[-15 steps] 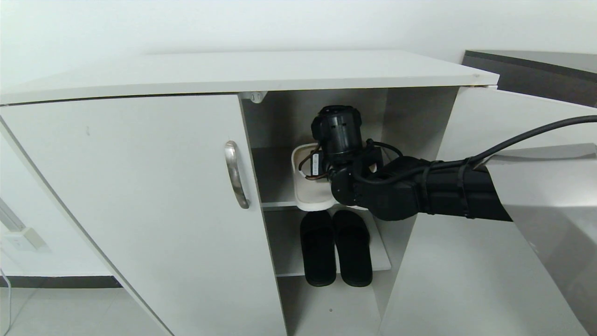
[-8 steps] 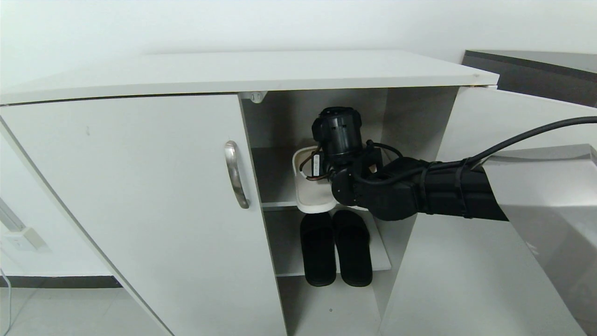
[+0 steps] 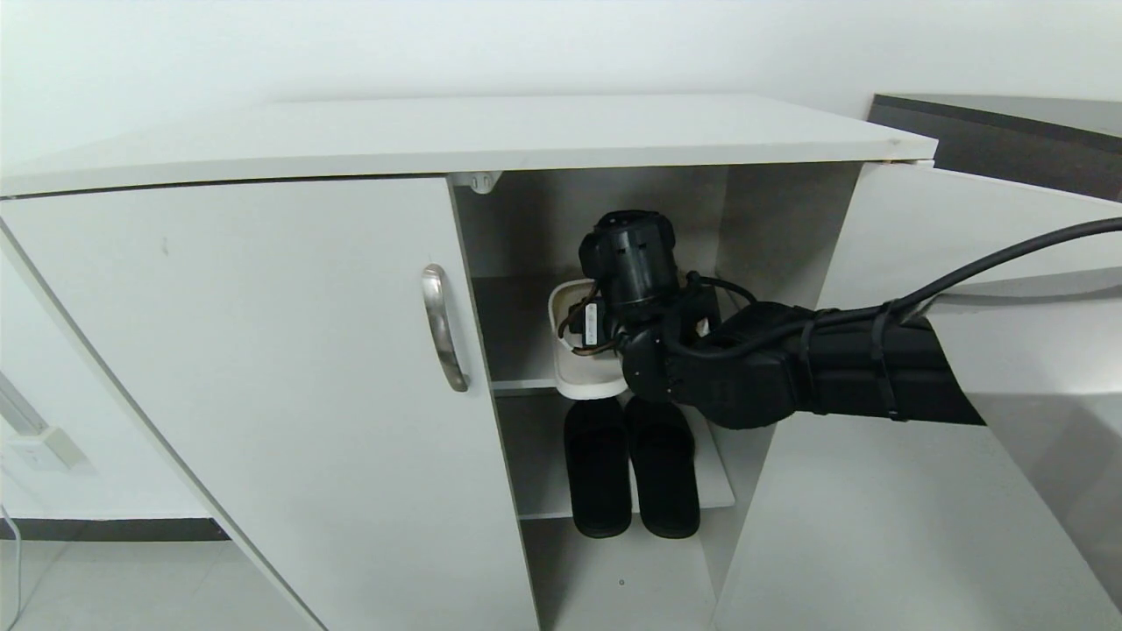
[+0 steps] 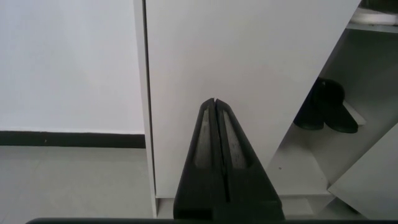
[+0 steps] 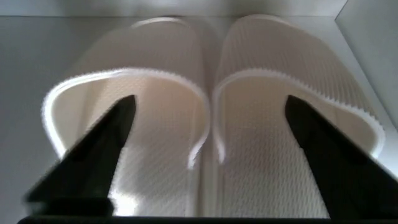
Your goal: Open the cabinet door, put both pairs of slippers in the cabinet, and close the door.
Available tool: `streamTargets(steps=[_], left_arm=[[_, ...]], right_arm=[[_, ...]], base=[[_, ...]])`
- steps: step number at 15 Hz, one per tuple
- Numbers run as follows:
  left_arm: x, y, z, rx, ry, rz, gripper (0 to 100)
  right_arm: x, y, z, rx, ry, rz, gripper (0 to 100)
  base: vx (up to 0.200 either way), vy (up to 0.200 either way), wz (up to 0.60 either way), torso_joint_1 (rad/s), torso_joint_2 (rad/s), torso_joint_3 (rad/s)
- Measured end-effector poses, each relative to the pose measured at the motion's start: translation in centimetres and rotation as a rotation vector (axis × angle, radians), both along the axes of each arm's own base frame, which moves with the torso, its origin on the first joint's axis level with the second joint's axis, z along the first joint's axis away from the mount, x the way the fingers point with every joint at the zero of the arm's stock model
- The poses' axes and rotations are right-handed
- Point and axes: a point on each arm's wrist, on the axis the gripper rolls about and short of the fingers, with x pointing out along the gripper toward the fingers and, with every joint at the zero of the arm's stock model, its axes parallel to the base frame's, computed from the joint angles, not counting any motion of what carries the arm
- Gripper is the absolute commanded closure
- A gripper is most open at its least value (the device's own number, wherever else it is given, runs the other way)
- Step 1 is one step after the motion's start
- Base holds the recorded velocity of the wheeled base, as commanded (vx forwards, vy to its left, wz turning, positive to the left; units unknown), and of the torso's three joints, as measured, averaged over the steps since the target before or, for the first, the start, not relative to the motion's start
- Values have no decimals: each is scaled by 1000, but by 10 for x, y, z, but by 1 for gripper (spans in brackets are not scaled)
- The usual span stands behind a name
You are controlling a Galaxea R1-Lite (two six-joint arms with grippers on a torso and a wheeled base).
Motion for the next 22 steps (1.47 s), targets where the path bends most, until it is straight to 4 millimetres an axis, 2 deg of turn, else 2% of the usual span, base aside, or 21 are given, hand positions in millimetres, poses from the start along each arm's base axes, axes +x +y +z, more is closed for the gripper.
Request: streamTargets(steps=[3,6,11,14,15,18,22], left_arm=[[0,0,0,0,0,0,100],[0,0,0,0,0,0,100],[0,0,0,0,0,0,100],[0,0,0,0,0,0,100],[0,0,0,0,-1,0,100],[0,0,0,0,0,0,100],[0,0,0,0,0,1,100]], right_arm=[[-18,-4,1,-10,19,16,0],[-46,-14,7,-2,39,44,0],[-118,-37,21,15,54,163,0],[-152,-57,18,17,82,277,0],[-158,-63,15,19,92,307,100],[-170,-77,4,32,83,349,100],[-175,-84,-8,-15,101,362,100]], base=[[0,0,0,0,0,0],[0,0,0,0,0,0],[0,0,0,0,0,0],[0,0,0,0,0,0],[0,0,0,0,0,0],[0,0,0,0,0,0],[0,0,0,0,0,0]])
